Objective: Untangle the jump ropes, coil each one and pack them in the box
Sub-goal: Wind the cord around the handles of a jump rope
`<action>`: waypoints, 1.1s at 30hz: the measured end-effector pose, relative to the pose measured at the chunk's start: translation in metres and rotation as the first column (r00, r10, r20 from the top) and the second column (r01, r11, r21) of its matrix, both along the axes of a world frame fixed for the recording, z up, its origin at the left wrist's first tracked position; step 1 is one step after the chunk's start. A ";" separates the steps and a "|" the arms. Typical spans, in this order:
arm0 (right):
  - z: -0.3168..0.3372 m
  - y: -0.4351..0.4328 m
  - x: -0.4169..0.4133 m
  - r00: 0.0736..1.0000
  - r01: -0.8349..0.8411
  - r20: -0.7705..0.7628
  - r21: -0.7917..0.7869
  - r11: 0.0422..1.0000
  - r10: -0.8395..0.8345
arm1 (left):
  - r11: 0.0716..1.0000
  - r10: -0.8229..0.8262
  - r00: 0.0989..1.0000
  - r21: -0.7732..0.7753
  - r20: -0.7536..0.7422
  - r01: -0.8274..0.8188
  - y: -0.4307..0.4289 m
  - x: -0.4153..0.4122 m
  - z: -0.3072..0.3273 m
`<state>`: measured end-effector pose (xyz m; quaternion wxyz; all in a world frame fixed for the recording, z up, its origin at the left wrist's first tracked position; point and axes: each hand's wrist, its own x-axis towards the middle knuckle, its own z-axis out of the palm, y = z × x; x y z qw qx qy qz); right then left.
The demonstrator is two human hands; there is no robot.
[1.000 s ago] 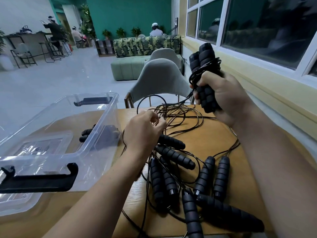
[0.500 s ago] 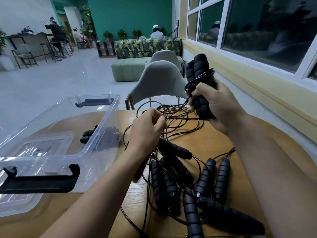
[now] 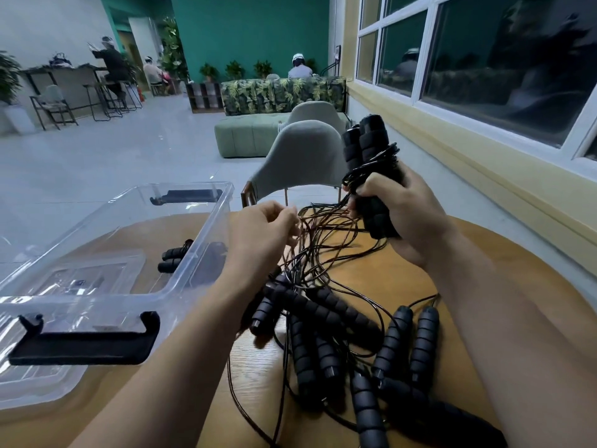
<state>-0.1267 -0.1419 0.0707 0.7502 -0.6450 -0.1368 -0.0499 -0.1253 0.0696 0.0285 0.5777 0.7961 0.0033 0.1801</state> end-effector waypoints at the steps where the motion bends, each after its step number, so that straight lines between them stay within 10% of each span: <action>1: 0.000 0.000 0.000 1.000 -0.001 0.000 0.006 1.000 0.001 | 0.992 0.062 0.996 0.102 0.059 -0.068 0.004 0.001 -0.001; 9: 0.001 -0.003 0.003 0.999 -0.045 0.011 0.028 0.999 0.045 | 0.879 -0.020 1.000 0.476 -0.012 0.023 0.008 0.006 -0.017; 20: -0.001 -0.006 0.006 0.991 -0.123 -0.029 0.119 0.985 0.128 | 0.912 0.056 0.980 0.390 0.189 -0.127 -0.012 0.014 -0.039; 33: -0.001 -0.021 0.010 0.989 -0.135 -0.044 0.097 0.986 0.140 | 0.955 -0.187 0.982 0.241 0.036 0.173 0.001 0.026 -0.040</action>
